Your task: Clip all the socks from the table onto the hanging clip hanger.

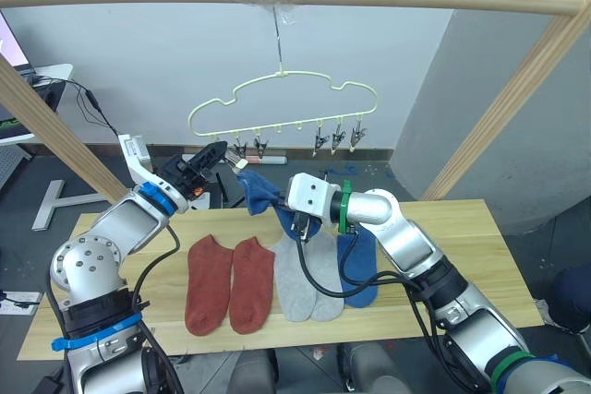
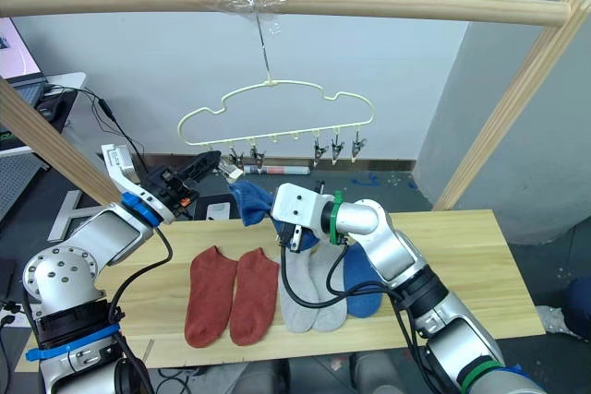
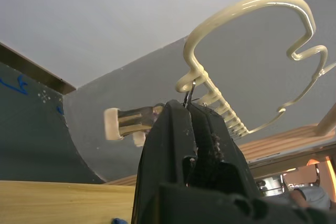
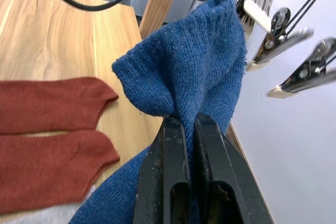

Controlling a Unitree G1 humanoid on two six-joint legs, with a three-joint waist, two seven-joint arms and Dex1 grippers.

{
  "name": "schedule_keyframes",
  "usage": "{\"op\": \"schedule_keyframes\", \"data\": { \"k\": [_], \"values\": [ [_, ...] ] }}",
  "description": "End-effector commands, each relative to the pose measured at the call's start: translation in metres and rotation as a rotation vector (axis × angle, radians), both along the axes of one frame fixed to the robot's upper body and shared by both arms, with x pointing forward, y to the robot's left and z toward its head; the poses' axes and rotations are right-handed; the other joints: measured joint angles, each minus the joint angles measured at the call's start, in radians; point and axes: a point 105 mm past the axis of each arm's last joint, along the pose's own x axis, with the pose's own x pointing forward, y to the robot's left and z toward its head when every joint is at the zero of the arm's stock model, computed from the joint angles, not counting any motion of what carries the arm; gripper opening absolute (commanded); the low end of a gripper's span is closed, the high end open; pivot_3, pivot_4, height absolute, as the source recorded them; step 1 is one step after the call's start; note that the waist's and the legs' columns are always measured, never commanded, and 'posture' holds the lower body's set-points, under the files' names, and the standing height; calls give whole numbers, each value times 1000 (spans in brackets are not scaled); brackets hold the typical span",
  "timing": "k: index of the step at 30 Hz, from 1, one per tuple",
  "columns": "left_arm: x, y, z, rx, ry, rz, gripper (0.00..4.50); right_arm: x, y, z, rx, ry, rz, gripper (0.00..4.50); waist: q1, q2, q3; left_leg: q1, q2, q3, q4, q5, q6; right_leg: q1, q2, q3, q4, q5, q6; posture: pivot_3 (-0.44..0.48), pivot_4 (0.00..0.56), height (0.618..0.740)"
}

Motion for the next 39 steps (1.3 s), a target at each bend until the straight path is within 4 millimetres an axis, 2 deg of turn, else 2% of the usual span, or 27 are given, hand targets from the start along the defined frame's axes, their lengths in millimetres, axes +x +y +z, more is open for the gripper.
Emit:
{"op": "schedule_keyframes", "data": {
  "k": [1,17,20,22,27,29,34,37,39],
  "values": [
    [-4,-4,14,0,-55,-35,0,1,5,15,22,-62,15,26,1,0,0,0,0,0,0,0,0,0,0,0,0,0,0,-102,191,740],
    [-9,-11,16,20,-91,-58,0,7,15,23,33,-110,14,26,3,0,1,-2,0,0,0,0,0,-1,-1,-1,0,0,0,-97,177,740],
    [-10,-10,17,7,-100,-61,796,7,16,23,35,-112,15,0,4,0,1,-2,0,-1,0,0,0,-1,-1,-2,0,0,0,-95,179,740],
    [-10,-10,18,7,-103,-61,1506,7,17,23,38,-107,16,0,4,0,1,-2,0,-1,0,0,0,-1,-1,-2,0,0,0,-95,179,740],
    [-8,1,11,73,-72,2,2898,2,19,18,41,-81,32,0,4,0,1,-2,0,-1,0,0,0,-1,-1,-2,0,0,0,-91,181,740],
    [-9,6,13,68,-81,14,2898,0,20,16,47,-59,40,0,4,0,1,-2,0,-1,0,0,0,-1,-1,-2,0,0,0,-91,181,740],
    [-13,19,7,183,-80,49,2898,-19,38,12,234,296,74,0,1,0,1,-2,1,-1,-1,0,0,-2,-1,-2,0,0,0,-91,181,740],
    [-11,25,7,247,-105,89,2935,-22,44,14,285,409,81,815,8,1,4,-2,1,-3,-1,0,-1,-2,-2,-3,0,0,0,-77,190,740],
    [-11,25,7,279,-120,99,2935,-21,45,15,289,426,74,1533,13,1,5,-2,1,-4,-1,0,-1,-2,-3,-4,0,0,-1,-77,190,740]
  ]
}}
